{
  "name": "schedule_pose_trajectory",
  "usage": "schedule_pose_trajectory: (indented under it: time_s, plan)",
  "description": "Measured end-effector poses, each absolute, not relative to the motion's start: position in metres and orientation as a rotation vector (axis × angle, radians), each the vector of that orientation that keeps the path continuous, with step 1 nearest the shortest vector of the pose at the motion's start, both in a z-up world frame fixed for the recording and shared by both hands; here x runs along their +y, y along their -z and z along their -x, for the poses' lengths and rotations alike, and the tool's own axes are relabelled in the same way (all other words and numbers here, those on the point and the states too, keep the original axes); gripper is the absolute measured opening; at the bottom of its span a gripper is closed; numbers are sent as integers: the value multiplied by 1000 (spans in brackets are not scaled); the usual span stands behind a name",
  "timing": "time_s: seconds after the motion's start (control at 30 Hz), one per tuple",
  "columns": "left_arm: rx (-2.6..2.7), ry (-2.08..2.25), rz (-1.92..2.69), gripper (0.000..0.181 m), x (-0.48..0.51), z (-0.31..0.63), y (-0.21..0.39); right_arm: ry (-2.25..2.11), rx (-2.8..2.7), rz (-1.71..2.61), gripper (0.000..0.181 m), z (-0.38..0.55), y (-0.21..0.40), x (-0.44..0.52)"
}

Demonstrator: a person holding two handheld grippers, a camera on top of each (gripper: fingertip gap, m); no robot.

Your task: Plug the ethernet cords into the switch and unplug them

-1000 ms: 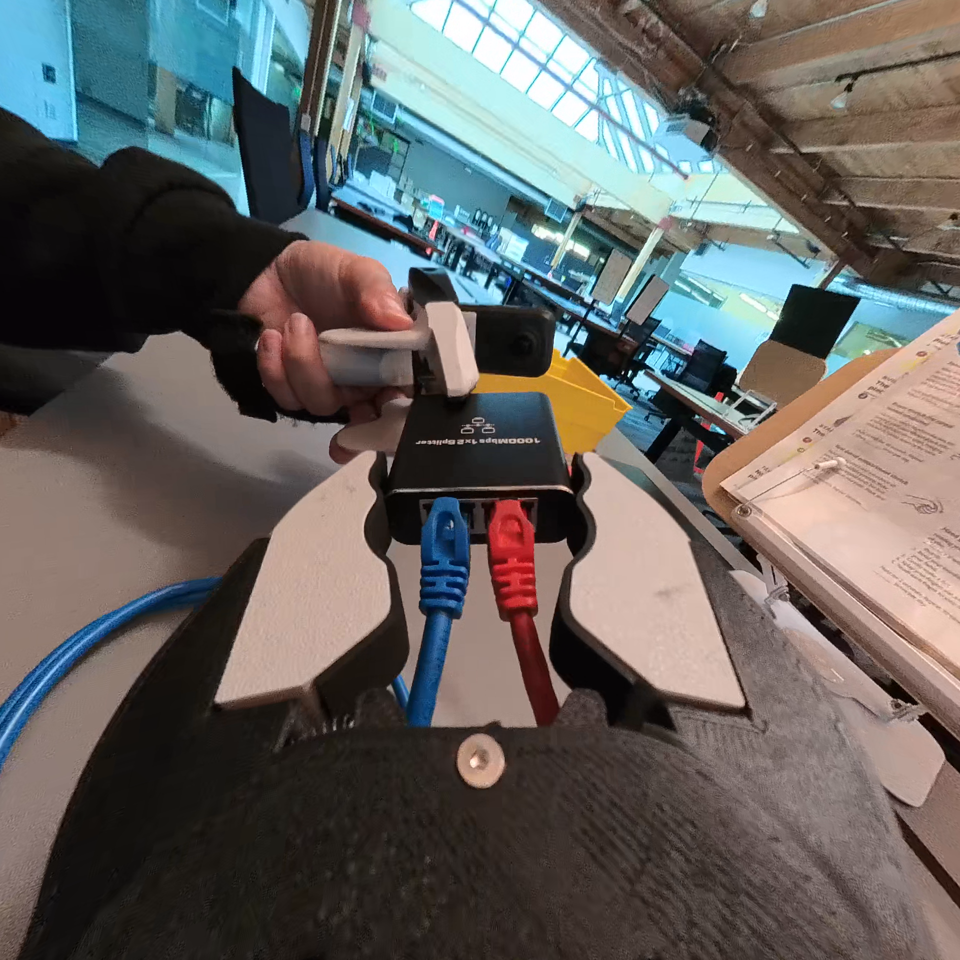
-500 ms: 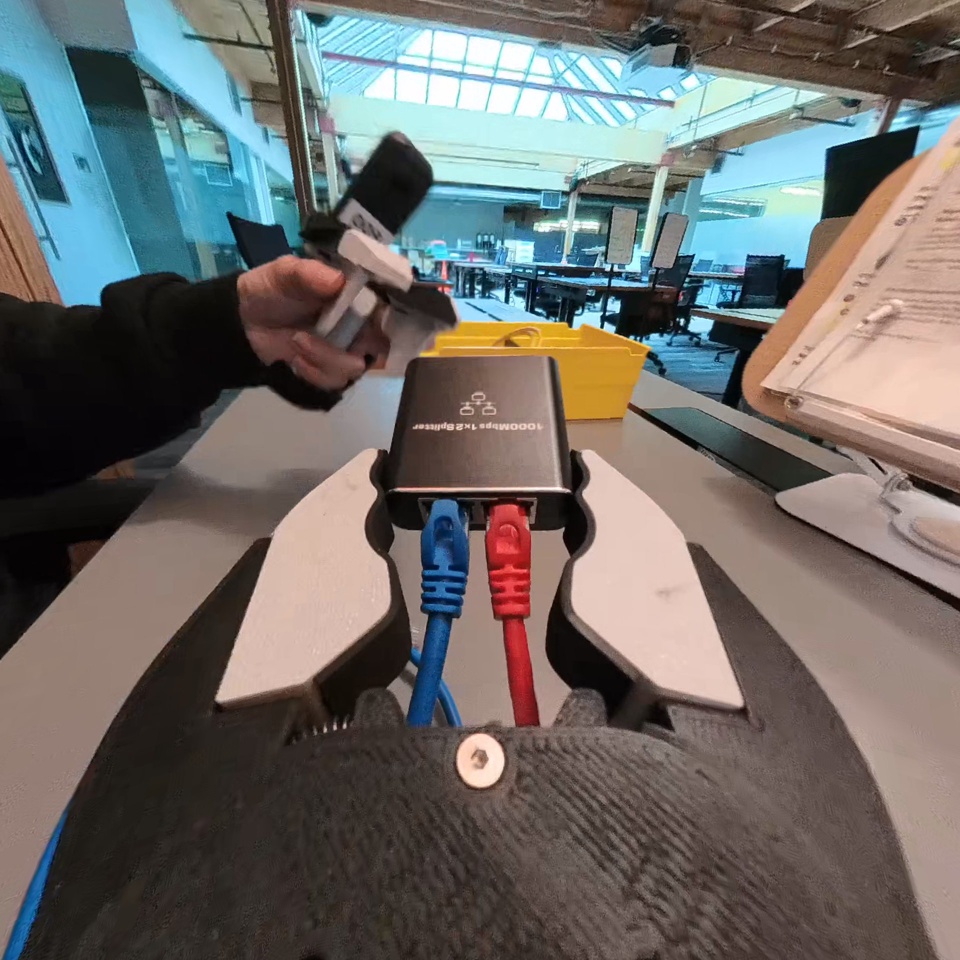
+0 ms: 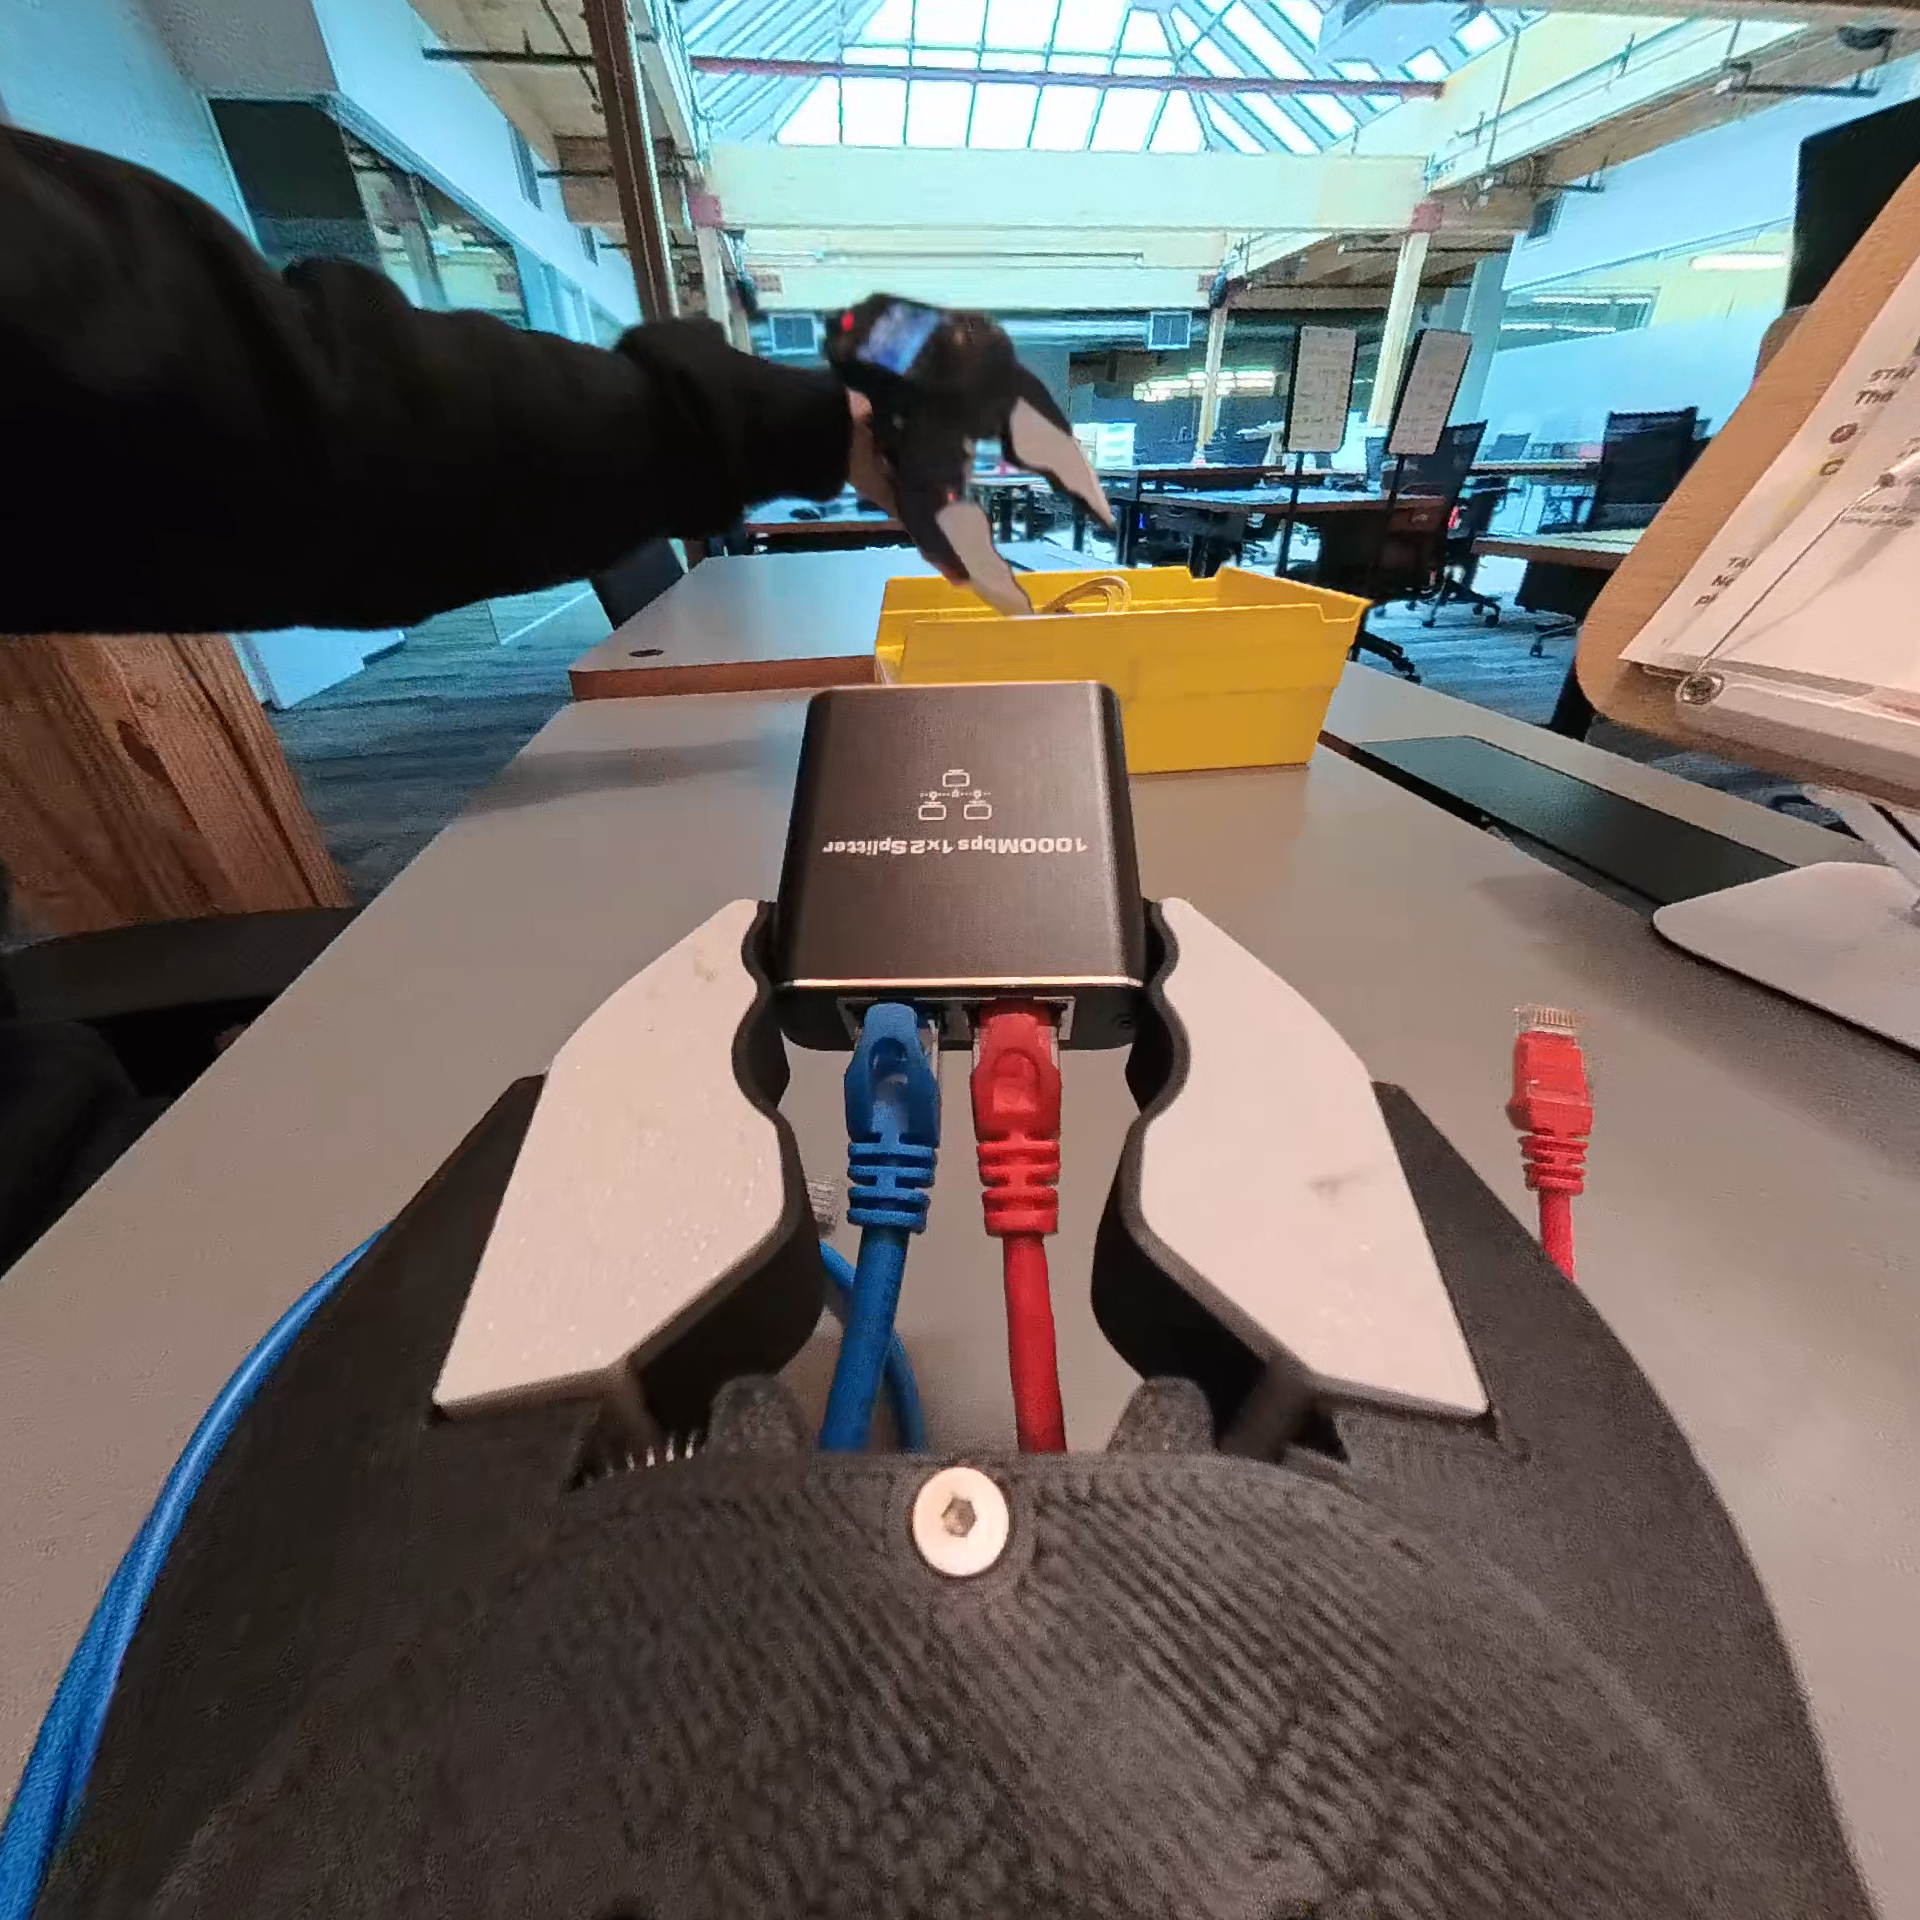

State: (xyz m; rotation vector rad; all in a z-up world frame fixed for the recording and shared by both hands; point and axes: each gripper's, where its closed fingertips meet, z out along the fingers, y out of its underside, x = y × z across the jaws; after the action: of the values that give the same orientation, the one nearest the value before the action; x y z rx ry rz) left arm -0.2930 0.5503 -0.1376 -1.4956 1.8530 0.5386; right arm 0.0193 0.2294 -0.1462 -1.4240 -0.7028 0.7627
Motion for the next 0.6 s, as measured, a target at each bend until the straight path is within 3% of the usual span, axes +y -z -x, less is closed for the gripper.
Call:
schedule_pose_trajectory:
  time_s: [0.27, 0.33, 0.4, 0.6]
  plan:
    - [2047, -731, 1200, 64, 580, 268, 185, -819, -731, 1382, 64, -18, 143, 222]
    - [2073, -756, 1169, 36, 582, 269, 191, -826, -731, 1378, 64, -19, 142, 222]
    - [2102, -746, 1142, 22, 577, 270, 191, -838, -733, 1365, 64, -19, 141, 220]
    - [1970, -804, 1074, 8, 568, 278, 133, -882, -712, 1334, 64, -24, 136, 218]
